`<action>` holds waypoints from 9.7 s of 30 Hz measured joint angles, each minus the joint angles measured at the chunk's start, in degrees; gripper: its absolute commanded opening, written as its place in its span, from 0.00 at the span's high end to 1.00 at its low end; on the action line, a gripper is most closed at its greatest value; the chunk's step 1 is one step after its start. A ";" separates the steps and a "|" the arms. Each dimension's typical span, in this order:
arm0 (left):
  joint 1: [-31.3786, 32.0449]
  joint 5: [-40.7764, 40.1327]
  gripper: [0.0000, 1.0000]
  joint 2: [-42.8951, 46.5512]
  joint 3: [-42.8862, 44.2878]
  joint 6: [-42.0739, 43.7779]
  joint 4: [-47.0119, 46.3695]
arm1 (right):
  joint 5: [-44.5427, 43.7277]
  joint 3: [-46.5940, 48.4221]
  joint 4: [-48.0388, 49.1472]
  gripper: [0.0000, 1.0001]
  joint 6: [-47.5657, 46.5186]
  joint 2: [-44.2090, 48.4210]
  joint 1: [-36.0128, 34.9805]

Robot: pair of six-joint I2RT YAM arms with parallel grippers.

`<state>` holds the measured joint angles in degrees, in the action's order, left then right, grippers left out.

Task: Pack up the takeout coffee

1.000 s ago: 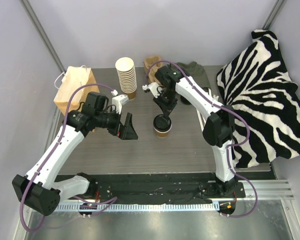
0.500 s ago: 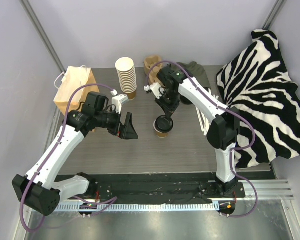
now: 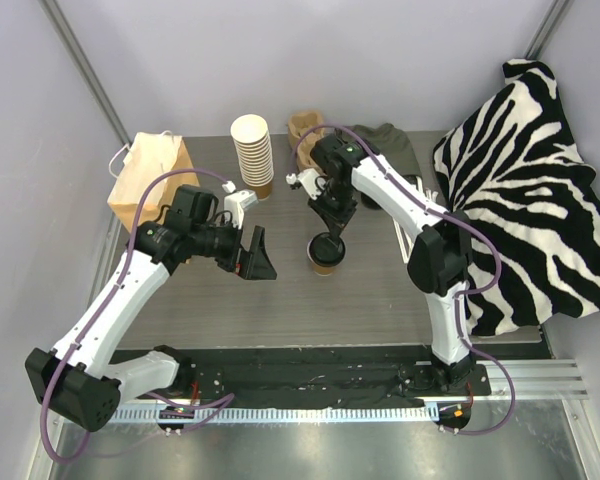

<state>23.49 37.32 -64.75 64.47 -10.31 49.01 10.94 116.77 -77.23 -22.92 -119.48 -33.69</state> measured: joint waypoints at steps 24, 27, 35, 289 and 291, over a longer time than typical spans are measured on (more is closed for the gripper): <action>0.00 0.28 0.00 0.00 -0.96 -0.50 -0.85 | 0.09 1.97 -0.02 0.99 0.33 -1.16 0.00; 0.00 0.31 0.00 0.00 -1.01 -0.98 -1.01 | 0.09 1.99 -0.02 0.99 0.33 -1.16 0.00; 0.00 0.50 0.00 -0.02 -1.11 -1.29 -1.68 | 0.15 2.64 -0.07 0.98 0.35 -1.99 -0.02; 4.76 10.93 0.95 -41.90 2.91 -34.45 -46.51 | 50.90 -39.50 47.17 0.99 48.17 21.42 19.76; 4.76 10.91 0.95 -41.90 2.91 -34.45 -46.49 | 51.12 -41.97 47.76 0.99 48.00 21.40 19.76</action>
<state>28.25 48.23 -106.65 67.37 -44.75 2.52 62.06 74.81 -29.47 25.08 -98.08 -13.93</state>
